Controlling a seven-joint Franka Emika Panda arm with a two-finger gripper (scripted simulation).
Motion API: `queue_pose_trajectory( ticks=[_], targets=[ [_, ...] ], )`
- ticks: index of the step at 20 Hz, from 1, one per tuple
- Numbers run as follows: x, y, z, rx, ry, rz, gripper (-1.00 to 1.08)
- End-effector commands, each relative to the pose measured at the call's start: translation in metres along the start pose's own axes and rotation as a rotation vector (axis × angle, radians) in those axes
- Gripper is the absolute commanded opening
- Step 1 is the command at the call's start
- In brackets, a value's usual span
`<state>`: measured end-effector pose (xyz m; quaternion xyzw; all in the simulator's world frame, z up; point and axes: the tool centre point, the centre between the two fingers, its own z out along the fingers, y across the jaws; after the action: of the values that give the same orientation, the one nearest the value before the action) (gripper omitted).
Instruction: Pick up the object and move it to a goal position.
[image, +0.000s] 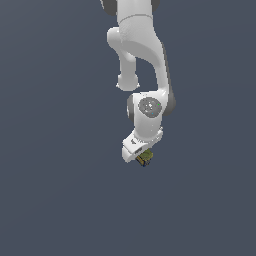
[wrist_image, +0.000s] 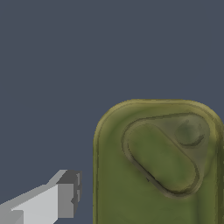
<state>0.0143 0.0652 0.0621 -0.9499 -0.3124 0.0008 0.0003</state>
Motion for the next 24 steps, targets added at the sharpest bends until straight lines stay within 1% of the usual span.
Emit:
queue_pose_trajectory(
  ticks=[1,2,3,16,20,24],
  targets=[
    [0.001,0.001,0.003,-0.001,0.001,0.000,1.00],
    [0.001,0.001,0.003,-0.001,0.001,0.000,1.00],
    [0.001,0.001,0.003,-0.001,0.001,0.000,-1.00],
    [0.000,0.002,0.000,-0.001,0.001,0.000,-1.00],
    [0.000,0.009,-0.012,-0.001,0.001,0.000,-1.00],
    [-0.001,0.020,-0.034,-0.001,0.001,0.000,-1.00]
  ],
)
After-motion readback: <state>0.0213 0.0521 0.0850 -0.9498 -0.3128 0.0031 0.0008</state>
